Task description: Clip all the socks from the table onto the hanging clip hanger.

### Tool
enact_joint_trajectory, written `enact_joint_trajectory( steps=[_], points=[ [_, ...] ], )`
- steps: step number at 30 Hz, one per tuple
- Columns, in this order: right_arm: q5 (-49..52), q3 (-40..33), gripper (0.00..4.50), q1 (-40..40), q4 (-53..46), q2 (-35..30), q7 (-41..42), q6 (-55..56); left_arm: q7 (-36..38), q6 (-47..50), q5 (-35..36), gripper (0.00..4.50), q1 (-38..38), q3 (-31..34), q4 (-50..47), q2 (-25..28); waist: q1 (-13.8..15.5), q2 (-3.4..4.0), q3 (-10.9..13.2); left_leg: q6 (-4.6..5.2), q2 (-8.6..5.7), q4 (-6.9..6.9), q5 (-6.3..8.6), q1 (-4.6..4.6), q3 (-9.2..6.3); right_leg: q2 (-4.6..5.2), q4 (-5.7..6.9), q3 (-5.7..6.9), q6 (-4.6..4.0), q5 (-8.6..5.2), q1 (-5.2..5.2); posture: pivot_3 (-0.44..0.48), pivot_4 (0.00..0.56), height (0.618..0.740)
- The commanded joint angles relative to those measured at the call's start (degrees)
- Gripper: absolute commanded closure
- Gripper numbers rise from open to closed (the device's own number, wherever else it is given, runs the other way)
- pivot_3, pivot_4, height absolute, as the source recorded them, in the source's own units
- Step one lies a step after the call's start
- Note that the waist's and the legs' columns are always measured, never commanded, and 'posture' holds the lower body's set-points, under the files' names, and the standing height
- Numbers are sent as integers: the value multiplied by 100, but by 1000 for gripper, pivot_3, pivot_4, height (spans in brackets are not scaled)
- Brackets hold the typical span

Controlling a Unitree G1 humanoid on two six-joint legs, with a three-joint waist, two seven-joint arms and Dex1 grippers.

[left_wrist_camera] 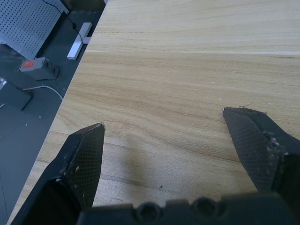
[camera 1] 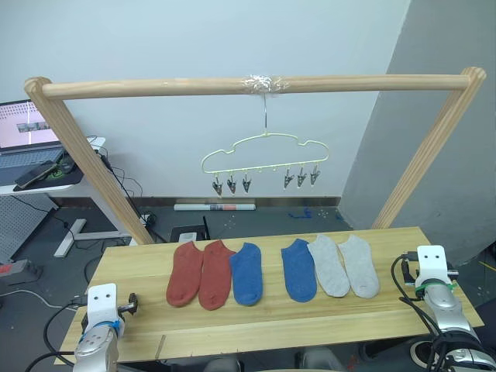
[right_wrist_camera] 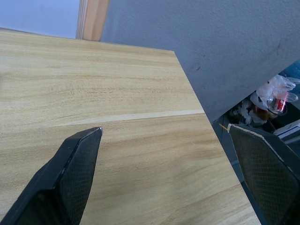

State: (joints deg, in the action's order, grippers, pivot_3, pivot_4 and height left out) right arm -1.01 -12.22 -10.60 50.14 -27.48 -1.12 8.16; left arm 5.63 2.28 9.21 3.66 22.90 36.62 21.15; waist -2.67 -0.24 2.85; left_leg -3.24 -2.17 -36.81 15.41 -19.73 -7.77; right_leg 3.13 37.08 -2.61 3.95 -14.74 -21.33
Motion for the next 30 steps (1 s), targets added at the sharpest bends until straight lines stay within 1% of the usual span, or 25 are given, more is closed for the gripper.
enact_joint_trajectory(
  steps=[1,7,13,17,18,21,23,26,29,30],
  points=[
    [29,-36,0,-122,-148,-43,27,86,-92,-3,58,35,-21,112,-231,54,0,0,0,0,0,0,0,0,0,0,0,0,0,0,0,-15,0,740],
    [18,7,0,-112,-227,-29,124,88,-238,60,93,35,122,129,-626,-15,-2,0,0,0,0,0,0,0,0,0,0,0,0,0,0,-13,0,740],
    [-111,243,0,-50,-603,-61,444,222,252,-107,436,35,397,143,-1369,-79,-17,0,0,0,0,0,0,-1,0,0,-1,-1,-2,-1,-1,-15,0,740],
    [-6,430,0,87,-1400,23,911,172,595,-330,410,35,681,-55,-2187,-53,-16,0,0,0,1,0,0,-2,0,0,-1,-1,-5,-3,-1,-13,5,740],
    [122,484,0,115,-1678,67,1181,40,658,-322,410,35,764,-166,-2582,-116,-13,-1,7,0,1,0,0,-2,0,1,-1,-2,-5,-3,-1,-16,14,740],
    [410,570,0,239,-2347,145,1785,-329,767,-177,445,35,915,-365,-3410,-235,-4,-4,22,-1,2,0,1,-4,-1,1,-3,-2,-7,-5,-1,-19,25,740],
    [579,602,0,355,-2921,164,2078,-538,813,26,468,35,953,-498,-3958,-253,26,-3,56,-1,1,0,1,-5,-1,2,-6,-2,-8,-5,1,-27,44,740],
    [848,651,0,407,-3686,134,2500,-840,829,186,241,35,852,-816,-4594,-191,62,3,132,-1,2,0,1,-8,-4,1,-4,0,-8,-5,-4,-34,56,740],
    [1498,774,0,373,-4731,80,3282,-1360,776,442,388,629,468,-996,-5045,-312,76,10,222,-1,2,-2,1,-11,-3,1,-3,1,-8,-5,-5,-45,72,740],
    [1667,796,0,339,-5005,69,3443,-1536,778,544,448,916,381,-1055,-5140,-359,76,9,227,-1,2,-2,0,-14,-4,0,-4,2,-6,-4,-8,-47,73,740]
  ],
)
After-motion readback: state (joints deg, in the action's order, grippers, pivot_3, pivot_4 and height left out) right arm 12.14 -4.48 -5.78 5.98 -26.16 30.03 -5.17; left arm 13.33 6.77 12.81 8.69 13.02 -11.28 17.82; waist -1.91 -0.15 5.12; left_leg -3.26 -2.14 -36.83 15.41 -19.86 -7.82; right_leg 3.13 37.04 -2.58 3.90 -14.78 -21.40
